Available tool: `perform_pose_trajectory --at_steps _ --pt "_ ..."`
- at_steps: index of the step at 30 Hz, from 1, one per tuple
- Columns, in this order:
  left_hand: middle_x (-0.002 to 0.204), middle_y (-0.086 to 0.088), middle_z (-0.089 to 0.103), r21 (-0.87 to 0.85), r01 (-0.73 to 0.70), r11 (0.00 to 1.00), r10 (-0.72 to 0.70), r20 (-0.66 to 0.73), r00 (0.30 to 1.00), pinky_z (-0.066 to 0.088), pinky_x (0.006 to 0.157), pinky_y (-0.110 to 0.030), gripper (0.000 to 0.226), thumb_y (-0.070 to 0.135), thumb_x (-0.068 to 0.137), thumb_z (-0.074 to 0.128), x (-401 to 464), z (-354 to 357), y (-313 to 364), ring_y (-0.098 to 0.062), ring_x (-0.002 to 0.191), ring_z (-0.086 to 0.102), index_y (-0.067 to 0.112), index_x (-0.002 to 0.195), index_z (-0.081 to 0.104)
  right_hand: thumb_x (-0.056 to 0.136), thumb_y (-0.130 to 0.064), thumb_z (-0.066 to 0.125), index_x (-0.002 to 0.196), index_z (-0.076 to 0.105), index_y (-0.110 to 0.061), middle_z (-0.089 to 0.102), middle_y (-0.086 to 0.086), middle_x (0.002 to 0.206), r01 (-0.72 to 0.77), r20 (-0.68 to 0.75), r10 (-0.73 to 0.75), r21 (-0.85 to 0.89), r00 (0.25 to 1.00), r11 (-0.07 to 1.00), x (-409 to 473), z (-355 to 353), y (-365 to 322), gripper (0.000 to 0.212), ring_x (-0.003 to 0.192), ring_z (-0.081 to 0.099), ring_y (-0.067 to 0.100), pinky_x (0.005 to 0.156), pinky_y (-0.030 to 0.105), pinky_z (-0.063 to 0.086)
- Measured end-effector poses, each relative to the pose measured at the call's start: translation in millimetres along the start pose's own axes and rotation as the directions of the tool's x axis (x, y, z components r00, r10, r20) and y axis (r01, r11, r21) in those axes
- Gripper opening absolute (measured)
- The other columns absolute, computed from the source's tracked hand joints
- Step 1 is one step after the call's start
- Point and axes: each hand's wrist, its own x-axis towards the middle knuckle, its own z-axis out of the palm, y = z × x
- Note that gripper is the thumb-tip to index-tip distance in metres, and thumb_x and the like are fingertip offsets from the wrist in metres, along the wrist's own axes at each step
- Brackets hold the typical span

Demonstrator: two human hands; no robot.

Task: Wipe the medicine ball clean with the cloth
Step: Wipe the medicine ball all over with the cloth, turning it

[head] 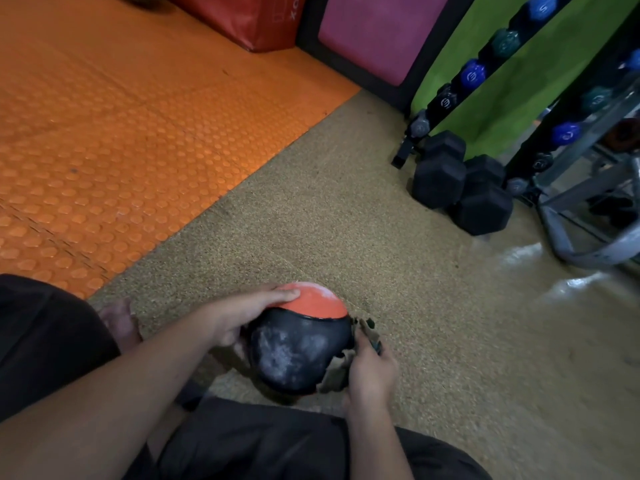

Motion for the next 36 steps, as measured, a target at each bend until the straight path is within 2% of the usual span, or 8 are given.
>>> perform_pose_trajectory --at_steps 7,11,15,19,23,26,31,36 --pt "0.152 -0.010 0.040 0.095 -0.010 0.995 0.017 -0.077 0.997 0.062 0.062 -0.065 0.093 0.074 0.075 0.076 -0.6 10.2 -3.1 -0.046 0.113 0.055 0.045 0.151 0.030 0.096 -0.002 0.067 0.093 0.077 -0.013 0.080 0.011 0.092 -0.021 0.073 0.019 0.033 0.997 0.999 17.0 6.9 -6.7 0.015 0.090 0.075 0.028 0.086 0.042 0.060" --pt "0.158 -0.008 0.038 0.183 -0.037 0.982 0.058 -0.111 0.992 0.064 0.070 -0.062 0.101 0.087 0.067 0.069 4.1 0.1 -5.7 -0.049 0.129 0.053 0.051 0.153 0.030 0.095 -0.006 0.068 0.092 0.080 -0.017 0.080 0.007 0.092 0.128 0.141 -0.113 -0.102 0.984 0.987 25.0 10.0 -9.5 0.016 0.094 0.075 0.031 0.087 0.046 0.059" --pt "0.158 -0.001 0.043 0.351 -0.162 0.922 0.224 -0.144 0.964 0.052 0.106 -0.058 0.118 0.110 0.050 0.054 19.8 1.1 -15.7 -0.035 0.133 0.055 0.053 0.151 0.034 0.094 -0.008 0.068 0.087 0.076 -0.024 0.075 -0.006 0.088 0.415 0.140 -0.393 -0.394 0.909 0.820 15.9 8.7 -7.7 0.019 0.093 0.072 0.022 0.084 0.035 0.056" --pt "0.140 0.006 0.058 0.309 -0.299 0.903 0.377 -0.233 0.897 0.047 0.108 -0.041 0.110 0.102 0.050 0.053 26.0 18.8 -19.2 -0.022 0.123 0.060 0.045 0.144 0.051 0.081 -0.013 0.062 0.100 0.078 -0.012 0.069 0.000 0.097 0.727 0.225 -0.739 -0.500 0.634 0.471 -23.4 1.5 -2.0 0.024 0.095 0.067 0.025 0.085 0.030 0.047" --pt "0.128 0.012 0.058 0.324 -0.339 0.883 0.414 -0.197 0.889 0.045 0.108 -0.031 0.111 0.095 0.043 0.057 29.4 38.2 -9.9 -0.016 0.125 0.059 0.045 0.142 0.057 0.074 -0.018 0.059 0.107 0.076 -0.015 0.066 -0.001 0.106 0.871 0.566 -0.720 -0.480 0.402 0.108 -75.8 15.9 21.4 0.037 0.105 0.056 0.030 0.101 0.050 0.047" --pt "0.131 0.009 0.063 0.300 -0.344 0.890 0.414 -0.214 0.885 0.048 0.110 -0.035 0.104 0.095 0.044 0.062 33.2 41.8 -7.2 -0.017 0.121 0.062 0.046 0.135 0.061 0.071 -0.014 0.063 0.109 0.077 -0.014 0.065 0.000 0.105 0.835 0.477 -0.758 -0.526 0.446 0.161 -54.9 7.3 14.8 0.041 0.104 0.054 0.027 0.099 0.037 0.045" --pt "0.120 0.009 0.063 0.289 -0.313 0.905 0.383 -0.230 0.894 0.053 0.094 -0.036 0.077 0.090 0.055 0.071 37.8 44.8 -1.8 -0.019 0.105 0.064 0.047 0.117 0.057 0.081 0.002 0.070 0.100 0.080 -0.006 0.070 0.005 0.093 0.555 0.102 -0.642 -0.617 0.760 0.558 -13.4 -15.1 -13.1 0.023 0.092 0.069 0.035 0.083 0.027 0.043" --pt "0.130 0.001 0.061 0.122 -0.315 0.941 0.334 -0.191 0.923 0.051 0.077 -0.029 0.067 0.068 0.070 0.087 43.1 36.4 1.1 -0.014 0.101 0.063 0.040 0.125 0.060 0.063 -0.016 0.067 0.107 0.079 -0.016 0.064 0.001 0.100 0.745 0.437 -0.743 -0.655 0.507 0.124 -57.1 6.7 7.2 0.045 0.090 0.055 0.030 0.078 0.030 0.040"
